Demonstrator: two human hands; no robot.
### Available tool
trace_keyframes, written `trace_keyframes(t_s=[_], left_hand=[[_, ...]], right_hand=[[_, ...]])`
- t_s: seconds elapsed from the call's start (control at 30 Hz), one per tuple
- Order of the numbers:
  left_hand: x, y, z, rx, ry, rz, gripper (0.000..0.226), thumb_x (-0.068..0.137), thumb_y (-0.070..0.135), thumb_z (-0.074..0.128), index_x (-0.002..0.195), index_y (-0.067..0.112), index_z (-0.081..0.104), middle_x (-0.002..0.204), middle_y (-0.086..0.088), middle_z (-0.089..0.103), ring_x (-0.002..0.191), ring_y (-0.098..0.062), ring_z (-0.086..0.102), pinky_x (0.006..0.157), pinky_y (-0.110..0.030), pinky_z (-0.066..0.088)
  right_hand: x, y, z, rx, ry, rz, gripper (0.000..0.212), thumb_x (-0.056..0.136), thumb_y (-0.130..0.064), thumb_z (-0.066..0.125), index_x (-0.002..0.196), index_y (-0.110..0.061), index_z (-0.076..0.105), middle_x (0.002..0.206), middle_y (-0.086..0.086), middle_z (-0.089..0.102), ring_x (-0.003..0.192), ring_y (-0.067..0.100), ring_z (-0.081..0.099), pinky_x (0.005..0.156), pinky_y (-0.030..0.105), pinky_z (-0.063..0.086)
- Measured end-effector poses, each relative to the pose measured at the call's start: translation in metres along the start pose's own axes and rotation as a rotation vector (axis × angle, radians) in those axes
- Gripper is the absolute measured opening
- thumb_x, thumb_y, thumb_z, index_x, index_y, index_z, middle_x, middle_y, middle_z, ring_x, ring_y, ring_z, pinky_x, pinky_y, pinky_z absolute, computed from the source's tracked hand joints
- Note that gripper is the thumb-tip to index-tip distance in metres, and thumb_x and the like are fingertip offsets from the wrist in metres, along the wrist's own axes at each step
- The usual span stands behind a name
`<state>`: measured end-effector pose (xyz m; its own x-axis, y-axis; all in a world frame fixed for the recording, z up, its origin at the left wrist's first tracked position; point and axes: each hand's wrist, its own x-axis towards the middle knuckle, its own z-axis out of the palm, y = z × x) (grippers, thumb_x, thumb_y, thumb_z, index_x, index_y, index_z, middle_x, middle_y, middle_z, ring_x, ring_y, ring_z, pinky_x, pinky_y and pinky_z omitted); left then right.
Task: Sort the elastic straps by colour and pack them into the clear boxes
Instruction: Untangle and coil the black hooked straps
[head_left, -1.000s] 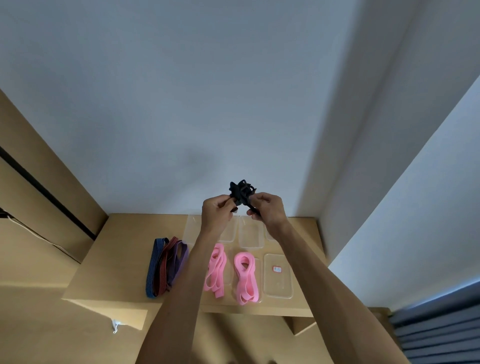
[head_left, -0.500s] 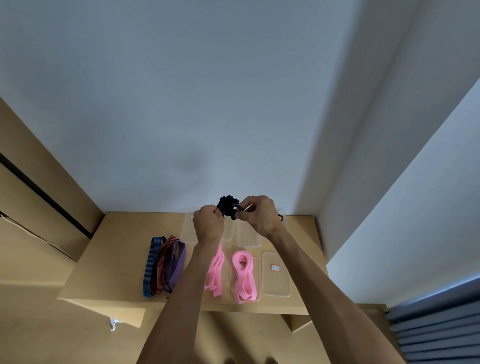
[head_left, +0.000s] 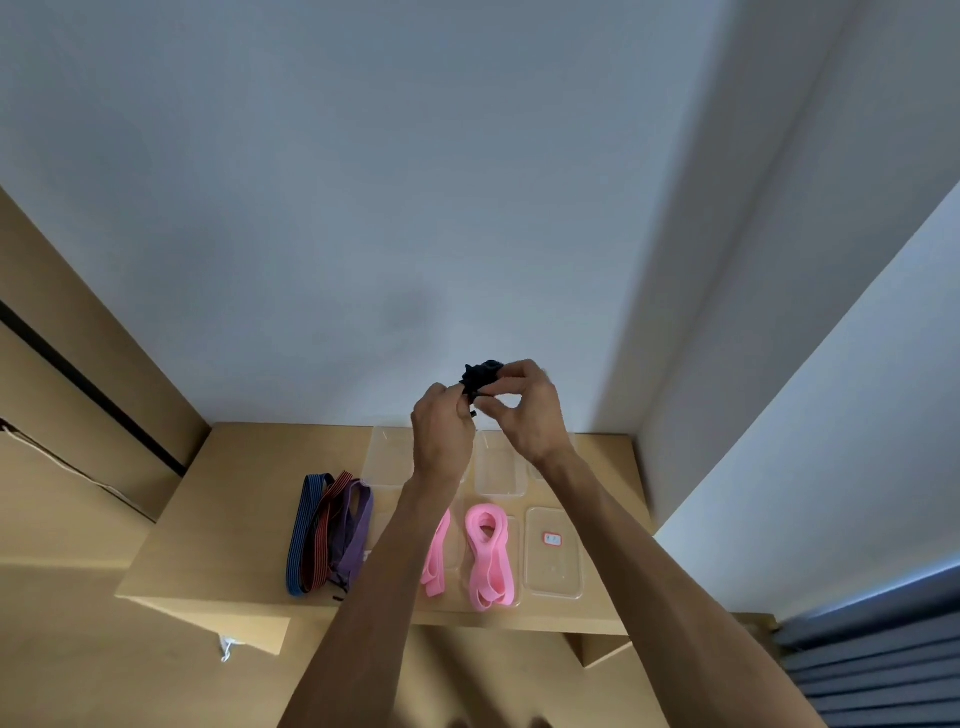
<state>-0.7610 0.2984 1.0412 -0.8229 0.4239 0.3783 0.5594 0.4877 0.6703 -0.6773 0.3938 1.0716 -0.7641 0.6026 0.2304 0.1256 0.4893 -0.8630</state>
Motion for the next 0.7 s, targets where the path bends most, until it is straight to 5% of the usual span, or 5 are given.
trace_keyframes(t_s=[0.17,0.33,0.47,0.6,0.7], left_hand=[[0.002,0.001,-0.001,0.013,-0.074,0.136,0.017,0.084,-0.014,0.056,0.076,-0.004,0.068,0.066,-0.019,0.056,0.057,-0.028,0.049,0.055,-0.035,0.041],[-0.008,-0.004,-0.004,-0.058,-0.086,0.25,0.021,0.087,-0.013,0.053,0.07,-0.002,0.058,0.064,-0.011,0.044,0.053,-0.024,0.039,0.051,-0.033,0.034],[-0.012,0.0,-0.002,-0.121,-0.137,0.292,0.022,0.085,-0.016,0.051,0.066,-0.003,0.05,0.063,-0.013,0.04,0.055,-0.024,0.031,0.053,-0.03,0.024],[-0.016,-0.001,0.004,-0.211,-0.146,0.221,0.017,0.085,-0.013,0.052,0.07,-0.006,0.056,0.061,-0.016,0.043,0.056,-0.031,0.038,0.051,-0.038,0.028],[-0.02,-0.006,0.008,-0.296,-0.176,0.128,0.016,0.086,-0.01,0.055,0.075,-0.004,0.065,0.063,-0.014,0.053,0.06,-0.031,0.048,0.054,-0.042,0.042]], right_hand=[[0.008,-0.003,-0.002,-0.139,0.034,-0.081,0.012,0.087,-0.017,0.072,0.08,-0.009,0.078,0.137,0.007,0.055,0.125,0.017,0.052,0.096,0.033,0.046],[0.021,-0.003,-0.016,-0.16,0.036,0.187,0.018,0.084,-0.029,0.068,0.077,-0.013,0.074,0.076,-0.002,0.072,0.075,0.019,0.067,0.07,0.036,0.056],[0.031,0.002,-0.025,-0.037,-0.077,0.385,0.011,0.077,-0.018,0.07,0.077,-0.007,0.069,0.068,0.004,0.062,0.062,0.021,0.055,0.053,0.026,0.044],[0.034,0.007,-0.03,0.194,-0.205,0.492,0.004,0.079,-0.008,0.07,0.078,-0.012,0.068,0.073,0.006,0.064,0.065,0.02,0.059,0.063,0.033,0.049],[0.028,0.014,-0.032,0.249,-0.262,0.53,0.019,0.08,-0.025,0.079,0.072,-0.01,0.071,0.073,0.01,0.067,0.066,0.023,0.061,0.066,0.036,0.049]])
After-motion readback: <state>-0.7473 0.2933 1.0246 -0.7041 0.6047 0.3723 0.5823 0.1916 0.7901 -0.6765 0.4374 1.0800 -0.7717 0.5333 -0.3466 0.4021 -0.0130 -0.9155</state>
